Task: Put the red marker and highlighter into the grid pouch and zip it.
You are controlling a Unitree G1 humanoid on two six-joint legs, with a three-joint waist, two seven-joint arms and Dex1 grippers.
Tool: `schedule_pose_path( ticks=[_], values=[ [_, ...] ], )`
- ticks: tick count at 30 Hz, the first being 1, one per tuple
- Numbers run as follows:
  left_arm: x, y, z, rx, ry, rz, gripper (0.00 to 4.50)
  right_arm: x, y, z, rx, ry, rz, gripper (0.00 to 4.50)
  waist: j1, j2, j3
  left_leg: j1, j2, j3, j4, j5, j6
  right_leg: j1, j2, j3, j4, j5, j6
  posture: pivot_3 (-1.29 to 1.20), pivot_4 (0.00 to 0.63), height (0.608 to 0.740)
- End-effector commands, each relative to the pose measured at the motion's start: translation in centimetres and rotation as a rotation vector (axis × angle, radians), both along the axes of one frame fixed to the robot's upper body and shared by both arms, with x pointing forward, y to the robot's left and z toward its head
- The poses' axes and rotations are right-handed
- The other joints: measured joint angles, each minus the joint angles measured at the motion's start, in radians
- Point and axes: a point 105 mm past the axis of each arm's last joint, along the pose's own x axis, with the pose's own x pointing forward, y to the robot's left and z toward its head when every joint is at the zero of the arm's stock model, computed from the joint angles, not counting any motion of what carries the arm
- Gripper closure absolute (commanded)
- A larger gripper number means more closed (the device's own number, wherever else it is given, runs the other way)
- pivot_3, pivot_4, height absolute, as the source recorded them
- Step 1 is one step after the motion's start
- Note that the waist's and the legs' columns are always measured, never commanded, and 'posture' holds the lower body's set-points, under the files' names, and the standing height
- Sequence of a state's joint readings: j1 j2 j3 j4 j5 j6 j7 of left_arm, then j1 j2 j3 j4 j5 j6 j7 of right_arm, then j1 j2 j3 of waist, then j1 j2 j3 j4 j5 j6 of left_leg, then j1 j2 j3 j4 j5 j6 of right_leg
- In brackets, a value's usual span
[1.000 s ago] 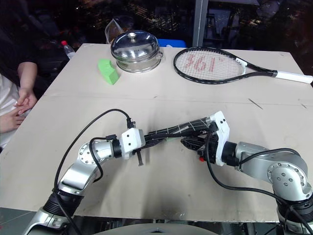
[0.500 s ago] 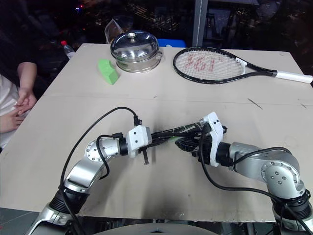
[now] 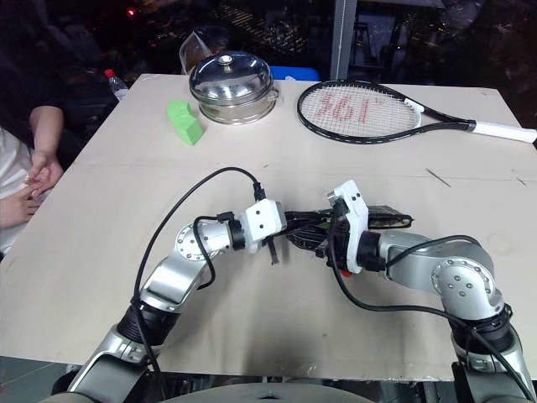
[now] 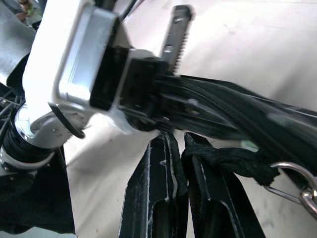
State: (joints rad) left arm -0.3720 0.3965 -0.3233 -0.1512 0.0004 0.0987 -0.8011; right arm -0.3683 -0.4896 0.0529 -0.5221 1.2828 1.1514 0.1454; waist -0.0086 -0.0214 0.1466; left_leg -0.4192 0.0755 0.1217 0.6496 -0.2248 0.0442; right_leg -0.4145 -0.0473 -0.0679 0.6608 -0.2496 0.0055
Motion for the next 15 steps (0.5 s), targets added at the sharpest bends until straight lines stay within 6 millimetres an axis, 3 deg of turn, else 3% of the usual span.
schedule_pose_path(
  ticks=[1,6,9,12,15],
  values=[
    [0.2,-0.6,1.0,-0.027,-0.044,-0.013,4.50,0.0,0.9,0.9,0.023,-0.038,0.034,4.44,-0.001,0.000,0.000,0.000,0.000,0.000,0.000,0.000,0.000,0.000,0.000,0.000,0.000,0.000,0.000,0.00,0.150,0.740],
    [0.4,0.9,1.8,-0.127,0.004,0.021,4.50,1.2,-0.1,0.9,-0.012,-0.136,-0.038,4.44,-0.001,0.000,0.000,0.000,0.000,0.000,0.000,0.000,0.000,-0.001,0.000,0.000,0.000,0.001,-0.001,0.00,0.150,0.740],
    [-0.1,2.3,1.8,-0.147,0.020,0.024,4.50,-0.2,-1.6,1.7,-0.025,-0.229,-0.005,3.48,0.000,0.000,0.000,-0.001,0.000,0.000,0.000,0.000,0.000,-0.001,0.000,0.000,0.000,0.000,0.000,0.00,0.150,0.740],
    [-0.3,4.5,1.8,-0.143,0.025,0.065,4.50,-0.8,-3.7,3.2,-0.069,-0.351,-0.085,2.14,0.002,0.001,0.002,-0.003,0.000,-0.002,0.000,0.000,0.000,-0.002,-0.001,-0.001,0.000,0.000,0.000,0.00,0.150,0.740],
    [-0.2,5.6,1.7,-0.133,0.023,0.087,4.50,-0.7,-4.9,5.1,0.002,-0.371,-0.155,2.47,0.000,0.001,0.002,-0.002,0.000,-0.002,0.000,0.000,0.000,-0.002,-0.001,-0.002,0.000,-0.001,0.002,0.00,0.150,0.740]
  ],
)
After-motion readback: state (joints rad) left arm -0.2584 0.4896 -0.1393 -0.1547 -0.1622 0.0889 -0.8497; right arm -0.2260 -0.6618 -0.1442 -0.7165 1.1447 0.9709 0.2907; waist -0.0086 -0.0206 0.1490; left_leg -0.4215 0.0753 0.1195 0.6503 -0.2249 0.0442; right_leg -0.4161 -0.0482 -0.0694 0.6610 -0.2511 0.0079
